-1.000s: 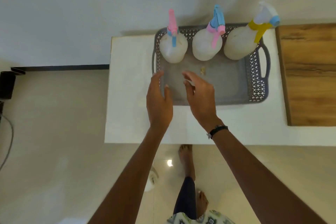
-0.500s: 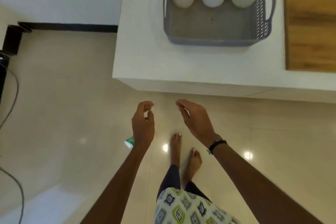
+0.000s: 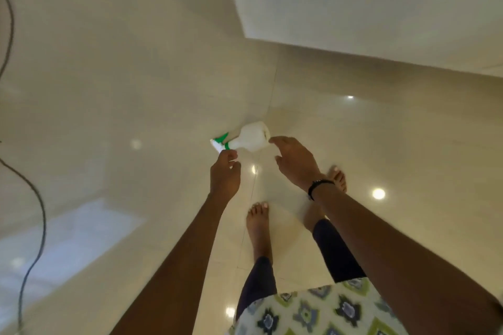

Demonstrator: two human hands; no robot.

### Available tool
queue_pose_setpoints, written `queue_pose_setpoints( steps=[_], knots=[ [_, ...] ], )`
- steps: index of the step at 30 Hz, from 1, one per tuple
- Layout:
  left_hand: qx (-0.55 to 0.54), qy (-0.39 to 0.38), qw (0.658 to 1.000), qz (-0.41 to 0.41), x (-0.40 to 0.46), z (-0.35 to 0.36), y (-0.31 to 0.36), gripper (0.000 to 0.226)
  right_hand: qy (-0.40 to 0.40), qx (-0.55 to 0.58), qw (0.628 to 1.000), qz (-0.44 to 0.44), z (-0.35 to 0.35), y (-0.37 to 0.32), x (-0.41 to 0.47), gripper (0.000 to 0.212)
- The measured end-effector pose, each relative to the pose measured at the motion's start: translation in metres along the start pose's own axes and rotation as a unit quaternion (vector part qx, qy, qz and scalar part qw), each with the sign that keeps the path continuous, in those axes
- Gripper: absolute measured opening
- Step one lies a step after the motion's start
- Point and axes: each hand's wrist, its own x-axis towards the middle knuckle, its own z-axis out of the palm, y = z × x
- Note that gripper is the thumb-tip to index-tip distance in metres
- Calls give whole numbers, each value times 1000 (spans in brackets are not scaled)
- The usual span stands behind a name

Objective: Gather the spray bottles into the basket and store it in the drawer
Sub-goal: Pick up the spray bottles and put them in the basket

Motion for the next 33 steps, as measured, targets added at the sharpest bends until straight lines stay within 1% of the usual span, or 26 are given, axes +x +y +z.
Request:
queue_pose_setpoints(
  steps=[3,8,10,12,15,18,22,25,28,30,33],
  knots=[
    [-78,-22,995,-59,31,18,-35,25,1,-53,998,-42,49,6,42,60],
    [-104,-39,991,-74,68,42,-78,23,-13,-133,989,-60,107,27,113,81],
    [-106,-40,990,-81,79,49,-93,23,-32,-164,984,-60,121,32,134,89],
    [-107,-30,990,-85,86,55,-105,23,-35,-194,978,-63,128,36,146,94],
    [-106,-22,989,-96,89,61,-114,22,-46,-178,982,-44,131,37,149,96],
    [-113,-27,986,-118,78,63,-107,23,-42,-104,994,-5,123,34,131,100],
    [-137,-12,984,-117,46,55,-66,29,22,6,1000,7,96,17,82,96],
    [-176,15,979,-99,17,45,-14,35,106,40,994,-3,62,-3,40,90],
    [-219,46,972,-76,-14,33,47,29,193,71,979,-4,15,-24,1,86],
    [-229,62,970,-49,-32,26,91,22,238,95,967,6,-23,-34,-19,87],
    [-234,75,969,2,-56,18,162,16,304,123,945,4,-85,-46,-38,85]
  ],
)
